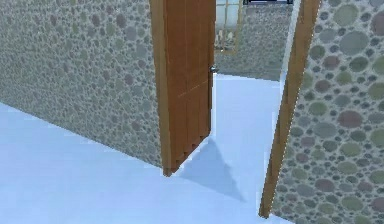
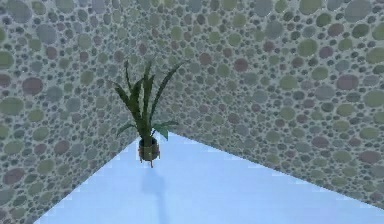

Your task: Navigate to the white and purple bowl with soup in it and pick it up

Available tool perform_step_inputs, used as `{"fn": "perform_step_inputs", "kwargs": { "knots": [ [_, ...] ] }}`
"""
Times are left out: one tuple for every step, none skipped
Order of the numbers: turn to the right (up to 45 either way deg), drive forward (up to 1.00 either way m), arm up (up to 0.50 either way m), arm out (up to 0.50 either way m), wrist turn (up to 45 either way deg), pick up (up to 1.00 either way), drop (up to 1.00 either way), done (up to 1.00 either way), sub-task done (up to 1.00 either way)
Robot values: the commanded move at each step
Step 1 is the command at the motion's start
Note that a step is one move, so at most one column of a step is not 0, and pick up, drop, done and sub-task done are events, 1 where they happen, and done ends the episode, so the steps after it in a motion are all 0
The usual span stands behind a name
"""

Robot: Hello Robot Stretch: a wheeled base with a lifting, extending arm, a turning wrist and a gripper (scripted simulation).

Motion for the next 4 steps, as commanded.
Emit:
{"fn": "perform_step_inputs", "kwargs": {
  "knots": [
    [12.0, 0.00, 0.00, 0.00, 0.0, 0.00, 0.00, 0.00, 0.00],
    [0.0, 1.00, 0.00, 0.00, 0.0, 0.00, 0.00, 0.00, 0.00],
    [6.0, 0.00, 0.00, 0.00, 0.0, 0.00, 0.00, 0.00, 0.00],
    [0.0, 0.70, 0.00, 0.00, 0.0, 0.00, 0.00, 0.00, 0.00]
  ]
}}
